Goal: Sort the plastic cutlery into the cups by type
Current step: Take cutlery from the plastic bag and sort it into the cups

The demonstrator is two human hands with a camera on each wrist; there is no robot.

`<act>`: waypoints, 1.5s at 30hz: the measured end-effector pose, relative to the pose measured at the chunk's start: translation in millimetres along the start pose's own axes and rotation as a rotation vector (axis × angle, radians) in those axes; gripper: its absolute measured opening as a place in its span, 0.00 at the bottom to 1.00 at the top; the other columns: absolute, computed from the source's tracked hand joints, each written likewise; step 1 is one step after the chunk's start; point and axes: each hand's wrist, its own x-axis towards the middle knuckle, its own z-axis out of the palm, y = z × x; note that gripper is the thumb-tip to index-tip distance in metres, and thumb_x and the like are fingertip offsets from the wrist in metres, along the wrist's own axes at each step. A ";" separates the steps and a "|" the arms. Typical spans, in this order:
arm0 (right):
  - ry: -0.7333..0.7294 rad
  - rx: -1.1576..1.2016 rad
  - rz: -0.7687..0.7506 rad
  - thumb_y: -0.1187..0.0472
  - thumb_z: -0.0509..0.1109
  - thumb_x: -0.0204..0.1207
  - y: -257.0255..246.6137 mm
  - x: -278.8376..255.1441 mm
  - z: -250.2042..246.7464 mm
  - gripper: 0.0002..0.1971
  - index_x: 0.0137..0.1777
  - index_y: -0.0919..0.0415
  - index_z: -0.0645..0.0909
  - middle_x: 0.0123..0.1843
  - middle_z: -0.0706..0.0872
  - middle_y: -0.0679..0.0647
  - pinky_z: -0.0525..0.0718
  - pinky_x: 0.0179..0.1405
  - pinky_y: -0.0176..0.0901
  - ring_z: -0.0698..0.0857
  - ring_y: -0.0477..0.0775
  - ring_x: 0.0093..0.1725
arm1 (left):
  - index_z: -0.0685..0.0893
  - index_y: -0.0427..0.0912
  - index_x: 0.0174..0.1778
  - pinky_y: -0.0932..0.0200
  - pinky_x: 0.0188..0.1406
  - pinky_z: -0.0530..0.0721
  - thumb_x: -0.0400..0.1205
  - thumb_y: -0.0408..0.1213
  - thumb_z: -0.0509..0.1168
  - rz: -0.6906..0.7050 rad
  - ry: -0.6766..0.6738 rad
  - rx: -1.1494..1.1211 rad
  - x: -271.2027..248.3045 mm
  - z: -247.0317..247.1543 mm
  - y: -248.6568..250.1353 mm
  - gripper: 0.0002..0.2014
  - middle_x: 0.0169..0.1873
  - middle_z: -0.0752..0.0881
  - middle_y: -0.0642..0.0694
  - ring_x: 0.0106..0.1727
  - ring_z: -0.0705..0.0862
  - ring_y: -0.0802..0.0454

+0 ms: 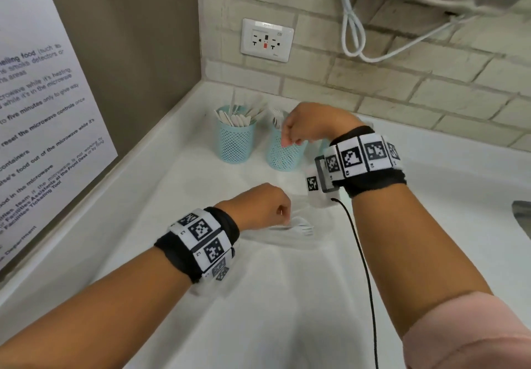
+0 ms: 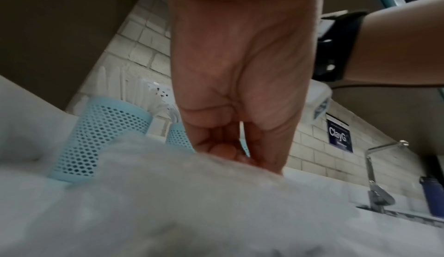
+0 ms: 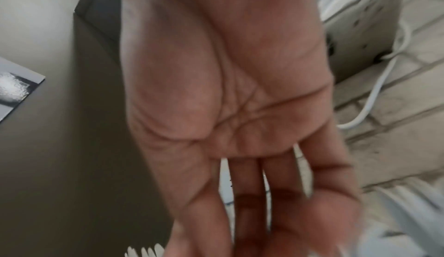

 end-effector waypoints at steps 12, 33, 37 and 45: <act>-0.212 -0.009 0.134 0.66 0.69 0.76 50.2 -27.4 106.9 0.22 0.70 0.52 0.80 0.70 0.78 0.53 0.78 0.50 0.34 0.79 0.53 0.61 | 0.79 0.40 0.64 0.63 0.53 0.75 0.80 0.32 0.64 -0.163 -0.057 0.057 8.8 9.7 -14.1 0.16 0.59 0.83 0.42 0.60 0.81 0.46; -0.012 0.312 0.178 0.67 0.70 0.75 75.1 -20.9 131.8 0.17 0.63 0.56 0.84 0.68 0.80 0.55 0.74 0.64 0.38 0.79 0.54 0.65 | 0.74 0.39 0.48 0.60 0.38 0.72 0.85 0.41 0.58 -0.375 0.034 -0.209 13.4 1.3 -18.8 0.09 0.48 0.85 0.42 0.43 0.80 0.49; -0.104 0.560 0.246 0.77 0.65 0.72 73.6 -22.0 128.9 0.33 0.75 0.49 0.72 0.55 0.80 0.53 0.85 0.39 0.40 0.81 0.55 0.50 | 0.79 0.41 0.52 0.63 0.47 0.70 0.77 0.45 0.70 -0.330 -0.030 -0.068 10.8 3.9 -19.0 0.13 0.48 0.79 0.48 0.49 0.76 0.52; -0.196 0.698 0.219 0.80 0.62 0.71 74.4 -24.8 126.2 0.46 0.81 0.39 0.54 0.50 0.78 0.54 0.86 0.41 0.47 0.81 0.54 0.41 | 0.76 0.38 0.63 0.64 0.48 0.71 0.76 0.38 0.70 -0.295 -0.063 0.039 12.1 10.8 -15.0 0.20 0.61 0.80 0.43 0.61 0.79 0.46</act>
